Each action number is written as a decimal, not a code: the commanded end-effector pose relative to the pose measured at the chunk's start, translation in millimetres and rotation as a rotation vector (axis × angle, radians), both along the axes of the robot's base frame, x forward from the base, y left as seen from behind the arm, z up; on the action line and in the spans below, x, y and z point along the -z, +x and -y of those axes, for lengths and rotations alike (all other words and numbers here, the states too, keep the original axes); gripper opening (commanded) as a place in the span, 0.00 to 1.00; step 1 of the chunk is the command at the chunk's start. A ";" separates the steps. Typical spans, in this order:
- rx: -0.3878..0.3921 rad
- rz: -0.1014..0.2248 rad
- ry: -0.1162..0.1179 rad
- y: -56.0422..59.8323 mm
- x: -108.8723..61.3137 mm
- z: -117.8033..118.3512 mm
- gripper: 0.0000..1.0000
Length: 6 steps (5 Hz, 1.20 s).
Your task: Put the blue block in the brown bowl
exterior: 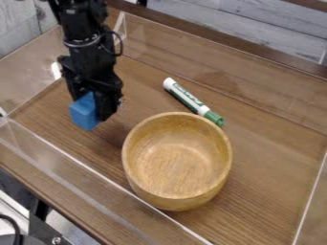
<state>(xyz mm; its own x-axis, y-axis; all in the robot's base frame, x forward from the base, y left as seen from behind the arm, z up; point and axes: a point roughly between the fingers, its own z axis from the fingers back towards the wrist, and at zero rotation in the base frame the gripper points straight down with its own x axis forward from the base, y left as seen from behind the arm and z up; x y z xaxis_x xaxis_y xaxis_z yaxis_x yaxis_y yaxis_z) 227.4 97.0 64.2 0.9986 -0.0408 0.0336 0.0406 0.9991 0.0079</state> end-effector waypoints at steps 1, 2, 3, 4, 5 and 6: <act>0.002 0.073 0.030 9.5 -22.3 5.6 0.00; 0.001 0.079 0.027 7.8 -26.2 16.0 0.00; 0.000 0.083 0.026 6.6 -28.2 22.2 0.00; -0.001 0.088 0.025 5.2 -29.6 27.2 0.00; -0.001 0.091 0.024 4.1 -30.8 31.3 0.00; -0.001 0.095 0.022 3.0 -31.7 35.3 0.00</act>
<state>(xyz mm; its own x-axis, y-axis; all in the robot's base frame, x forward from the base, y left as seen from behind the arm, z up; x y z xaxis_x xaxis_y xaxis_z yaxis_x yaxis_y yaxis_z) 224.8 60.6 84.3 0.9962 -0.0356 0.0798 0.0343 0.9993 0.0170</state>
